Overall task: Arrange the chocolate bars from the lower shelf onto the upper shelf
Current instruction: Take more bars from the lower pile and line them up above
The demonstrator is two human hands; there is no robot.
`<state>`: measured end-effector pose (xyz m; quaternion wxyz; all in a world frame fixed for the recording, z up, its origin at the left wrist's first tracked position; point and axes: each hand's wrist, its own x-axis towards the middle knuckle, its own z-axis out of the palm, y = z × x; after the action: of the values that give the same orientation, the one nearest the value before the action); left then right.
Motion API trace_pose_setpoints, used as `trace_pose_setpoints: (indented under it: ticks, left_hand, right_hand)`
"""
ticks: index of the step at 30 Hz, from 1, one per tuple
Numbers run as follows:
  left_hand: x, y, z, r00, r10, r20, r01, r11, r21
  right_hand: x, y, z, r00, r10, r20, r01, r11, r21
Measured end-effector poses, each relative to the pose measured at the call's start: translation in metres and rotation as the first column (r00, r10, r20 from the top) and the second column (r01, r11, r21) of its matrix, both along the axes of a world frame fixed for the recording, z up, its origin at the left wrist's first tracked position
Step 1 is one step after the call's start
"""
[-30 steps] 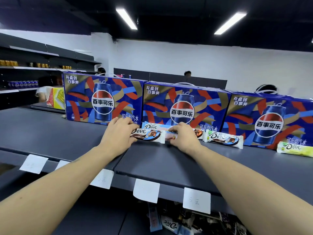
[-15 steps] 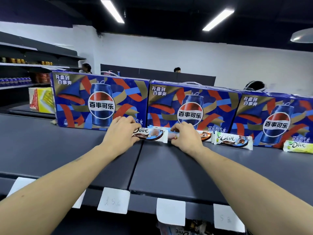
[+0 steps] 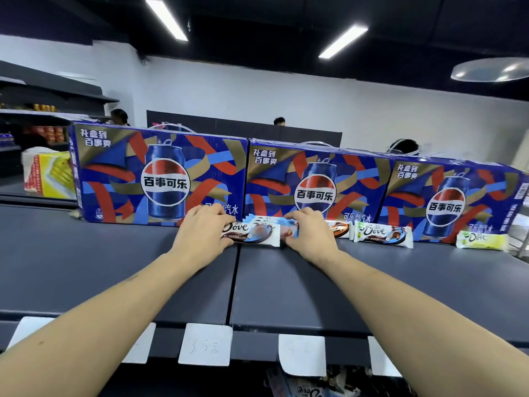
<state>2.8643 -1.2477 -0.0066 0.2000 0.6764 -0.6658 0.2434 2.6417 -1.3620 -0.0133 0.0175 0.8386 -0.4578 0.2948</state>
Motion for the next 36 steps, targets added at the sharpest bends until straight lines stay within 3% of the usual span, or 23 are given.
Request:
trace_pose_setpoints:
  ticks: [8, 18, 23, 36]
  left_hand:
    - [-0.016, 0.003, 0.006, 0.999, -0.033, -0.039, 0.033, 0.999, 0.01]
    - [-0.071, 0.013, 0.009, 0.997, -0.072, -0.019, 0.073, 0.996, 0.048]
    - [-0.115, 0.015, 0.016, 0.997, -0.069, 0.042, 0.066, 0.996, 0.067]
    - [-0.269, 0.026, 0.007, 0.999, -0.035, 0.015, 0.034, 0.998, 0.05]
  right_hand:
    - [-0.023, 0.013, 0.002, 0.999, -0.038, 0.027, 0.038, 0.999, -0.025]
    - [-0.077, 0.041, 0.002, 0.996, -0.085, 0.004, 0.084, 0.995, 0.053]
    - [-0.121, 0.055, 0.004, 0.992, -0.125, 0.021, 0.122, 0.988, 0.09]
    - [-0.268, 0.092, -0.001, 0.989, -0.142, 0.031, 0.138, 0.984, 0.111]
